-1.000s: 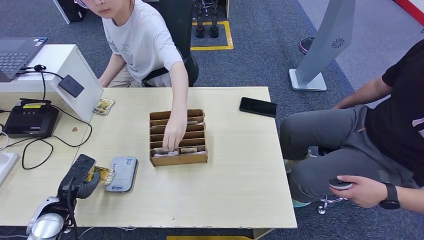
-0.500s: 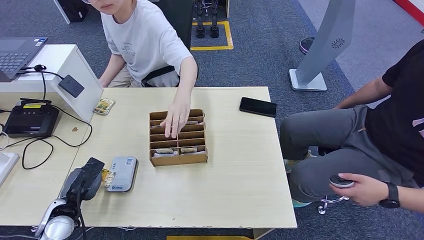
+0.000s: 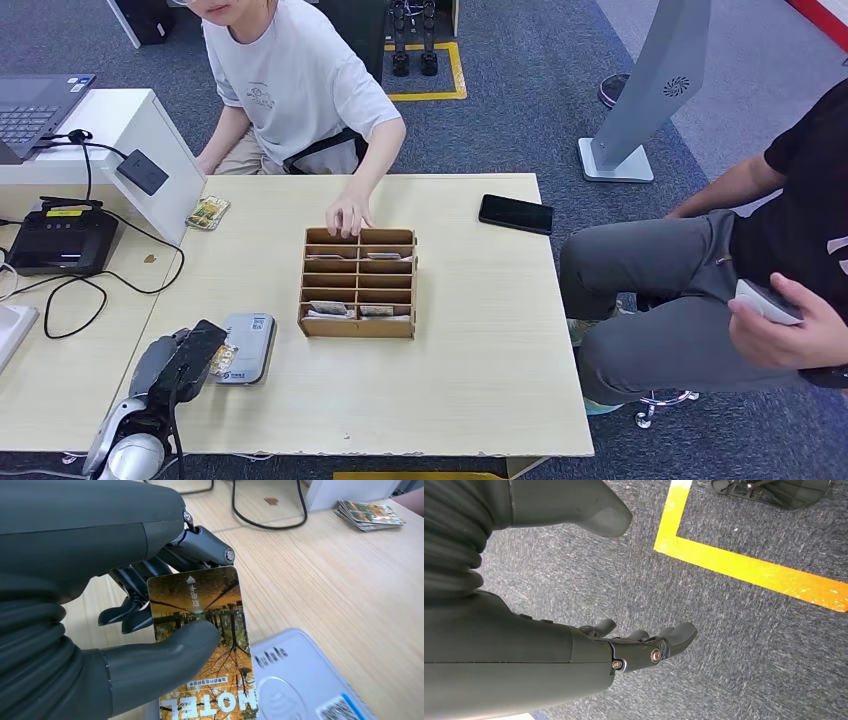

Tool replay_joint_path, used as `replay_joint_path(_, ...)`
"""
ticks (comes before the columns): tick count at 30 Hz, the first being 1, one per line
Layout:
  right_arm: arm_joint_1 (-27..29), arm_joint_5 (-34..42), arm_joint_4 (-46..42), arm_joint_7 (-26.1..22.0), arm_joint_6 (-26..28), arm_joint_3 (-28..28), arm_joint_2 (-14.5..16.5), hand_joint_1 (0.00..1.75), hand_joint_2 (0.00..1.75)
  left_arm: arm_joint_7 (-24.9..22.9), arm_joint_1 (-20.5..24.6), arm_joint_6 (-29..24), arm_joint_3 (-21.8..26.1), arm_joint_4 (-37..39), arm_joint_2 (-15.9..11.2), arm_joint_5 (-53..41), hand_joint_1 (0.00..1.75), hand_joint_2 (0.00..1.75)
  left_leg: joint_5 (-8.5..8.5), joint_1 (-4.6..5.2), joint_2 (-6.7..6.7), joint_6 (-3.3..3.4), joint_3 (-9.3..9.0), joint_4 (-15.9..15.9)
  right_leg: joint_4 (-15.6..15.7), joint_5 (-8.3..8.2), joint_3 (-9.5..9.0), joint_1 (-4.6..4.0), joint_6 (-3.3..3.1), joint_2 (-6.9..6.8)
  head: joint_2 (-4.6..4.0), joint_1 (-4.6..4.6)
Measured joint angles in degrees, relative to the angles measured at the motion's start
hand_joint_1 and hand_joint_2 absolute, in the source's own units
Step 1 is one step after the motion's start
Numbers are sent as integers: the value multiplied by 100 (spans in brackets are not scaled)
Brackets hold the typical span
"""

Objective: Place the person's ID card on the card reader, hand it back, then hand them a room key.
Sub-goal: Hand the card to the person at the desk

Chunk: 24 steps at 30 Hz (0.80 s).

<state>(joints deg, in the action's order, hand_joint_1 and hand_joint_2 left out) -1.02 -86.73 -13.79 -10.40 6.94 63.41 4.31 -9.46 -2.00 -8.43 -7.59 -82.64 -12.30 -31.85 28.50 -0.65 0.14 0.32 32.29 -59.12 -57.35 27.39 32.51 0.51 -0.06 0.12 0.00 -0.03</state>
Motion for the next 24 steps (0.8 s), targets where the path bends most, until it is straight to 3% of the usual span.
replay_joint_path(5, 2, 0, 0, -6, 0, 0, 0, 0, 175, 295, -5, 10, 7, -11, 75, 548, 175, 175, 0, 0, 0, 0, 0, 0, 0, 0, 0, 0, 0, -1, 0, 0)
replay_joint_path(9, 2, 0, 0, -55, 37, -3, 0, 0, 175, 1016, 80, -195, 116, -170, 163, 1534, 175, 175, -1, 0, -1, 0, 0, -2, 0, 0, 2, 0, 0, -2, 0, 0)
replay_joint_path(13, -1, 0, 1, -84, 99, -52, 0, 0, 175, 1644, 538, -606, 317, -490, 226, 2405, 175, 175, -4, -1, -10, 0, 3, -3, 0, -2, 2, -1, -1, -10, 0, 1)
replay_joint_path(18, -25, 0, 9, -85, 125, -143, -2, 0, 175, 1740, 1317, -778, 459, -687, 143, 2592, 175, 175, -10, -1, -8, -2, 3, -3, -2, -7, 0, -1, -6, -10, 0, 0)
replay_joint_path(24, -32, 0, 31, -85, 130, -184, -2, 0, 175, 1790, 1529, -823, 515, -751, 120, 2623, 175, 175, -9, 0, -7, -1, 6, -3, -2, -6, 4, -1, -6, -8, 0, 1)
